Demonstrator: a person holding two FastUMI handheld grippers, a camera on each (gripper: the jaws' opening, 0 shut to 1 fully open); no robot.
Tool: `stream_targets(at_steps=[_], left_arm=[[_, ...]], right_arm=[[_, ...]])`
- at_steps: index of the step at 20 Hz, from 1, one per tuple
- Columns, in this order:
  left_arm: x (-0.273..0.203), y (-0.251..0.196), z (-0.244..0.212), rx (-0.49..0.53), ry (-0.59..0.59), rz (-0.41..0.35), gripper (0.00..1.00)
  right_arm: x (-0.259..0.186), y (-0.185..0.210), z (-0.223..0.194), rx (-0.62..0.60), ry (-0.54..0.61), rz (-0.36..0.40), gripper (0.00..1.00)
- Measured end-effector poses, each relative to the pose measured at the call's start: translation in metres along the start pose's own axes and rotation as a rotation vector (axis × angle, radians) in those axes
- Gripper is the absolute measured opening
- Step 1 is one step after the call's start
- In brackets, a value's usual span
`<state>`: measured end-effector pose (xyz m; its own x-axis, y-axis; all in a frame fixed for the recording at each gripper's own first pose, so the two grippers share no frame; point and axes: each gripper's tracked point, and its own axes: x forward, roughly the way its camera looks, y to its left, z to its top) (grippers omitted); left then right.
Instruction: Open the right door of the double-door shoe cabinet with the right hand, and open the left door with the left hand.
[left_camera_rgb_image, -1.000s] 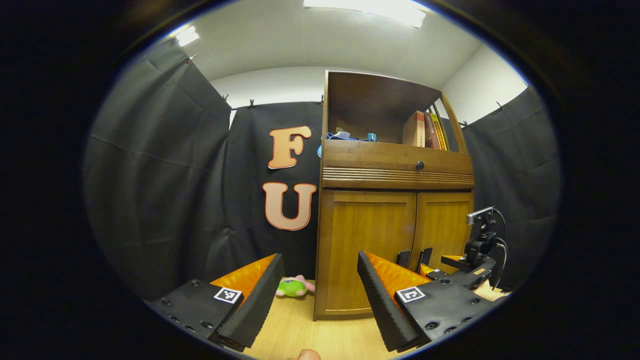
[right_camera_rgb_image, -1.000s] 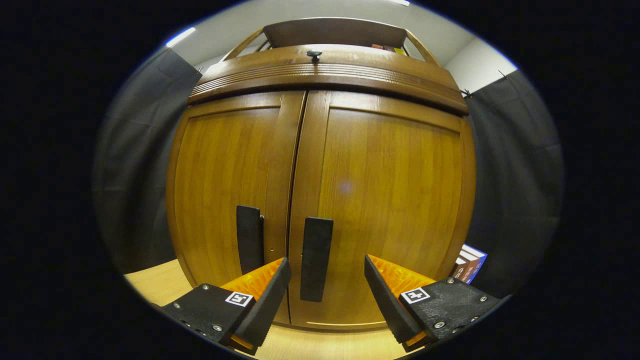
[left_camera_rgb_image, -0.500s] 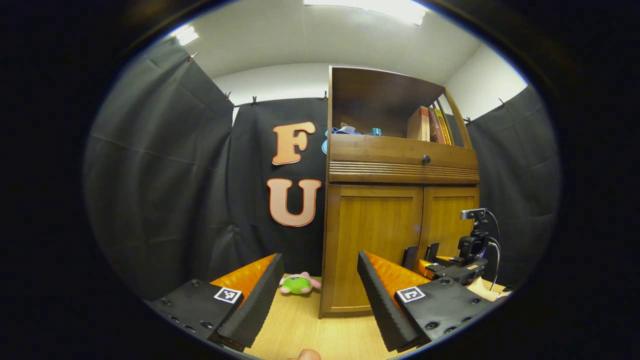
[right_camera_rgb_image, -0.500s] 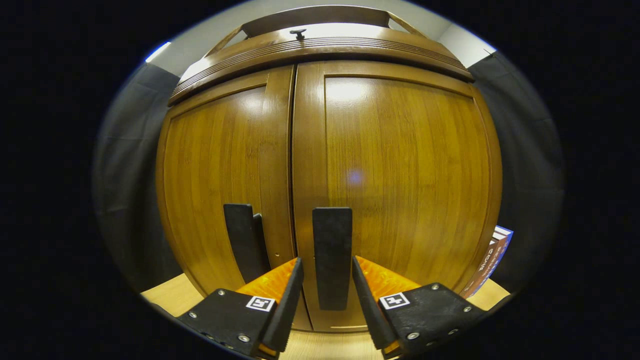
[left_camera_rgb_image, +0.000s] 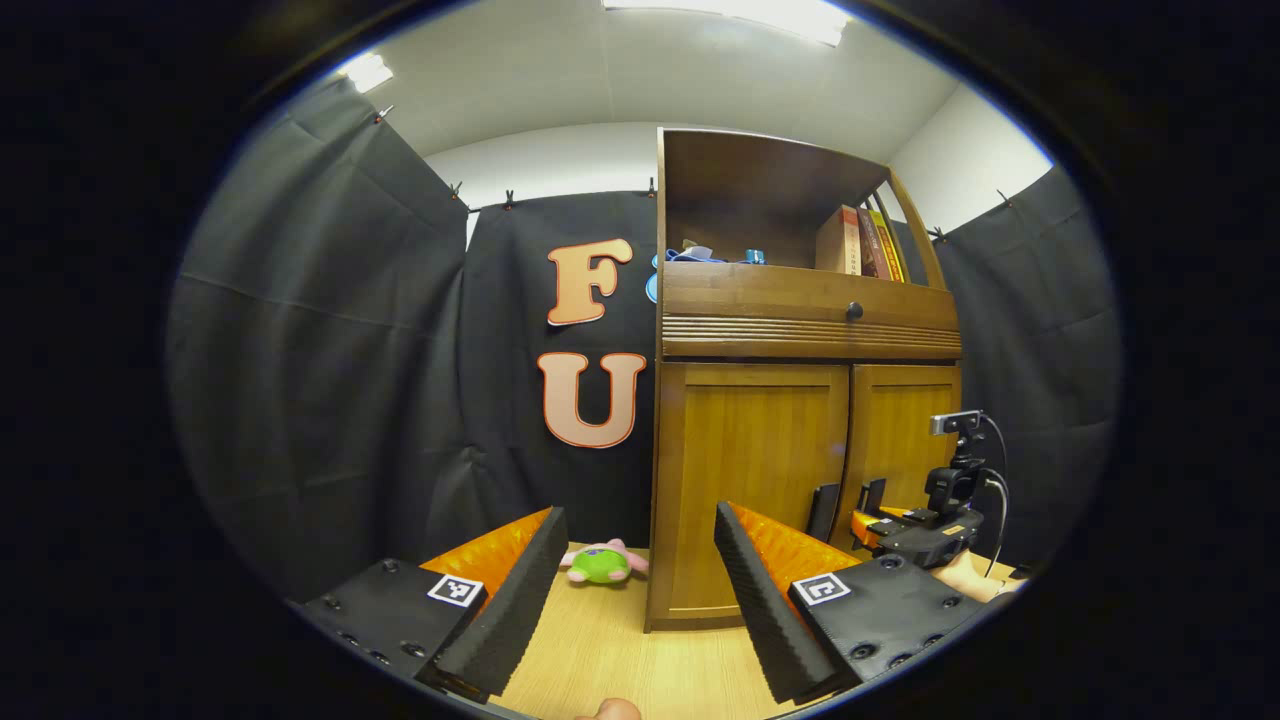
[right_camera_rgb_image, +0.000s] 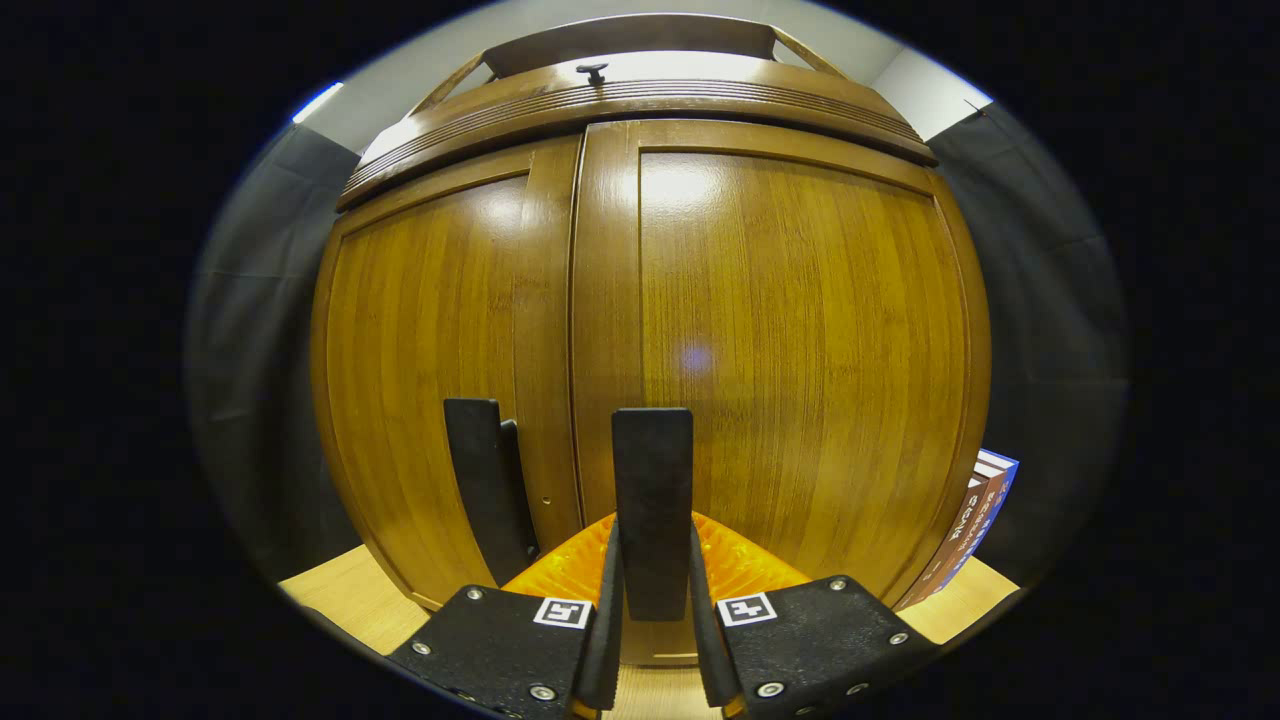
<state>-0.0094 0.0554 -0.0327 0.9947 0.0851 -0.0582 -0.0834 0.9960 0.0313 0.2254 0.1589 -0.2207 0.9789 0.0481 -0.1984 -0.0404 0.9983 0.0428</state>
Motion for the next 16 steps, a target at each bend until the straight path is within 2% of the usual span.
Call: stream_targets(at_steps=[8, 16], left_arm=[[-0.008, -0.004, 0.004, 0.002, -0.01, -0.002, 0.95], [-0.014, -0.018, 0.006, -0.011, -0.014, -0.024, 0.95]], right_arm=[[-0.046, -0.006, 0.0, 0.006, 0.006, 0.061, 0.31], [-0.095, -0.024, 0.0, 0.01, -0.001, 0.081, 0.29]])
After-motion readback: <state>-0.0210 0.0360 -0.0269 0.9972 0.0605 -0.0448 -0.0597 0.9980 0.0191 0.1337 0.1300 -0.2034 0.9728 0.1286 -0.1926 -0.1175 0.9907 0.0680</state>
